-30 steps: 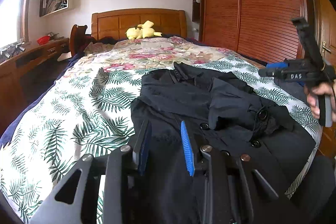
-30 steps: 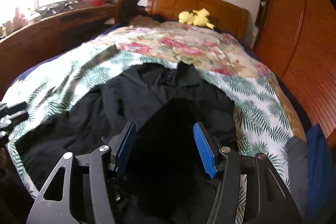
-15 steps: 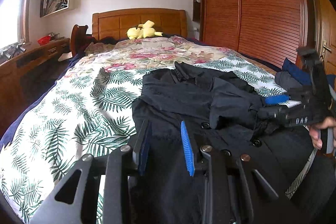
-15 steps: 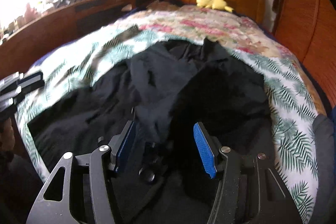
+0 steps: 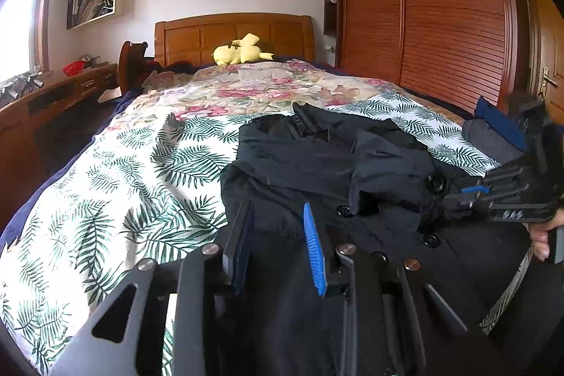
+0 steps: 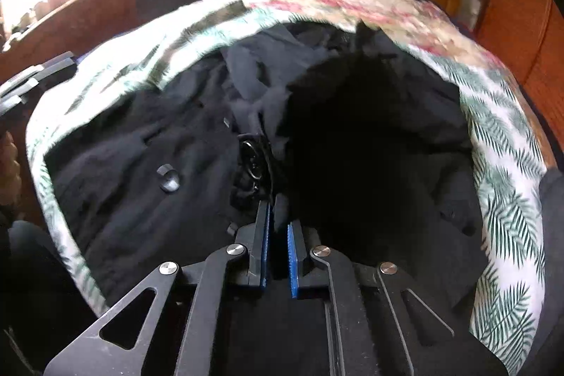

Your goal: Fold large clothes

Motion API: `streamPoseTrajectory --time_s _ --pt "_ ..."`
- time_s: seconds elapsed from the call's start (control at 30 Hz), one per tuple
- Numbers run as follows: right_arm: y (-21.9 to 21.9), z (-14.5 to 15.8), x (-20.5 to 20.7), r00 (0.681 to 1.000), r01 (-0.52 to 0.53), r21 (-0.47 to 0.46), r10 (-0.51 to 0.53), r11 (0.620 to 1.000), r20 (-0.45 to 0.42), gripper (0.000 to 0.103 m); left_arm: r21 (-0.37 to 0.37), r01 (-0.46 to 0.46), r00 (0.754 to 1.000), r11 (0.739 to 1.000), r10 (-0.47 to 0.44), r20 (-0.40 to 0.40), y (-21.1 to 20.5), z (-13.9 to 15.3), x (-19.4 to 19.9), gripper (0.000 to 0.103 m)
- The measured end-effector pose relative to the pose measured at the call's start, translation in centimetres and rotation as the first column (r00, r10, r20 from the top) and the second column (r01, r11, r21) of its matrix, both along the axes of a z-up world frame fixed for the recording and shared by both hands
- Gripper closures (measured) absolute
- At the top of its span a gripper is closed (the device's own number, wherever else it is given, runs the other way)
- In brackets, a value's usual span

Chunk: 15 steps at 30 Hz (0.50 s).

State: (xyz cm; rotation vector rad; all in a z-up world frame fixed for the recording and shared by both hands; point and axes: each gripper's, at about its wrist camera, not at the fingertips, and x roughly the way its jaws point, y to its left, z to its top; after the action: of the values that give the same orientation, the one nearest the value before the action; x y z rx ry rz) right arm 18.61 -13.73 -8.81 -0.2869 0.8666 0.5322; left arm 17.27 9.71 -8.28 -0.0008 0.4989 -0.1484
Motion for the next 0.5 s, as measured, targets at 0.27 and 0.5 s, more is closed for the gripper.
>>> streamPoseTrajectory --time_s 0.27,0.5 --pt "5.6 5.6 -2.1 0.985 -0.150 0.092 0.141 0.984 0.100 0.099 -0.012 -0.021 1.000 1.000 0.021 0.006 0.9 0.1 -0.3 0.076" --pt "9.5 7.9 -2.9 0.968 -0.226 0.172 0.202 0.959 0.149 0.099 -0.009 -0.043 0.999 0.999 0.043 0.004 1.5 0.0 -0.3 0.076"
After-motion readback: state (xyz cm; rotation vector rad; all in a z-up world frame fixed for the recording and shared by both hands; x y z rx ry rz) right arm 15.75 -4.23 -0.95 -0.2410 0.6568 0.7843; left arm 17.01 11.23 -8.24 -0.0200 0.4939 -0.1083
